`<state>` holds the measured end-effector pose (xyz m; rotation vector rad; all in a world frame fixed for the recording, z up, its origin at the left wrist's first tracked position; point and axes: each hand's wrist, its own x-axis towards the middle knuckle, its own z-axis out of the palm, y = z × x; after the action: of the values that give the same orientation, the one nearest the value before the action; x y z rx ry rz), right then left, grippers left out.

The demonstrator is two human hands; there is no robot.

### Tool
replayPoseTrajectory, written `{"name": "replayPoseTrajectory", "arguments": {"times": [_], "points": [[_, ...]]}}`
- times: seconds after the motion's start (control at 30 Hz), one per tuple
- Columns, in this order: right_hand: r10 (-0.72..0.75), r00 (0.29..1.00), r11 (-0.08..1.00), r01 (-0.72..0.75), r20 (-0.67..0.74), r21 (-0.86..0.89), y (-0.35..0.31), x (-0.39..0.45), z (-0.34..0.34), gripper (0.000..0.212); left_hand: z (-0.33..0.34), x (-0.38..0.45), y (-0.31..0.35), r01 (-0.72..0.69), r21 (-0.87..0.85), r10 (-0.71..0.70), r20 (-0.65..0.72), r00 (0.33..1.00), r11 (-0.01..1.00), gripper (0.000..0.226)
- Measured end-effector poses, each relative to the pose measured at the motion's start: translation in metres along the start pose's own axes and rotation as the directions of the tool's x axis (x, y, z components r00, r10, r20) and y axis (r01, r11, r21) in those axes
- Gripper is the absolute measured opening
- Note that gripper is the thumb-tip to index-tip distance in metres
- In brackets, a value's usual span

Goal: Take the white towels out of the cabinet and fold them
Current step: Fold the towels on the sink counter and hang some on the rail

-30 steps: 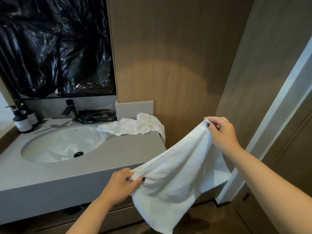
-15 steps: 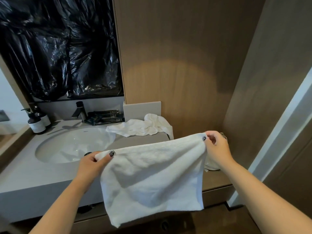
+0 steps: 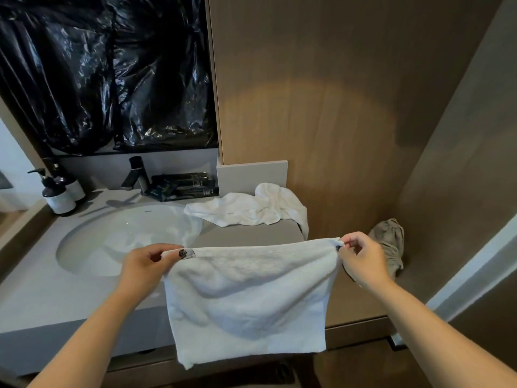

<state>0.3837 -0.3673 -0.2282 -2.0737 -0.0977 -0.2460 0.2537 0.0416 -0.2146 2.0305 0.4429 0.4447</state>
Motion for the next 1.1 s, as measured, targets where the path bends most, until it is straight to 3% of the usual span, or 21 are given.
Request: {"name": "replayPoseTrajectory", "arguments": {"times": [0.13, 0.23, 0.37, 0.47, 0.67, 0.77, 0.87, 0.93, 1.0, 1.03, 1.1], "points": [[0.09, 0.995, 0.996, -0.09, -0.032, -0.001, -0.003, 0.041, 0.035, 0.021, -0.001, 0.062, -0.011, -0.118, 0.302, 0.089, 0.11, 0.99, 0.946, 0.014], [0.17, 0.983, 0.984, -0.165, -0.075, 0.071, -0.01, 0.077, 0.067, 0.018, 0.007, 0.113, -0.017, -0.156, 0.451, 0.094, 0.157, 0.983, 0.879, 0.006], [0.242, 0.956, 0.967, -0.224, -0.167, 0.122, -0.012, 0.126, 0.117, 0.021, 0.033, 0.175, -0.03, -0.08, 0.385, 0.062, 0.059, 0.996, 0.919, 0.015], [0.277, 0.941, 0.959, -0.259, -0.196, 0.112, -0.006, 0.156, 0.149, 0.025, 0.053, 0.213, -0.048, 0.057, 0.292, -0.06, -0.001, 0.998, 0.955, 0.011], [0.289, 0.939, 0.956, -0.295, -0.186, -0.003, 0.004, 0.181, 0.195, 0.018, 0.079, 0.261, -0.082, 0.246, 0.414, -0.247, -0.052, 0.968, 0.876, 0.01], [0.159, 0.985, 0.981, -0.165, -0.067, -0.103, -0.001, 0.166, 0.212, 0.023, 0.094, 0.251, -0.085, 0.297, 0.388, -0.295, -0.068, 0.953, 0.872, 0.033], [-0.043, 0.994, 0.953, 0.072, 0.104, -0.293, -0.008, 0.135, 0.237, 0.051, 0.124, 0.209, -0.078, -0.005, 0.323, -0.039, 0.128, 0.991, 0.946, 0.049], [-0.23, 0.915, 0.855, 0.353, 0.333, -0.379, -0.008, 0.117, 0.258, 0.06, 0.146, 0.186, -0.078, -0.24, 0.328, 0.141, 0.296, 0.945, 0.914, 0.054], [-0.259, 0.767, 0.706, 0.565, 0.586, -0.427, 0.0, 0.106, 0.276, 0.06, 0.163, 0.178, -0.085, -0.366, 0.412, 0.165, 0.446, 0.88, 0.834, 0.06], [-0.206, 0.727, 0.661, 0.597, 0.655, -0.455, 0.006, 0.104, 0.282, 0.059, 0.168, 0.178, -0.091, -0.384, 0.487, 0.118, 0.49, 0.864, 0.785, 0.063], [-0.133, 0.725, 0.632, 0.587, 0.676, -0.506, 0.02, 0.108, 0.284, 0.058, 0.169, 0.182, -0.103, -0.423, 0.592, 0.07, 0.526, 0.848, 0.685, 0.065]]}}
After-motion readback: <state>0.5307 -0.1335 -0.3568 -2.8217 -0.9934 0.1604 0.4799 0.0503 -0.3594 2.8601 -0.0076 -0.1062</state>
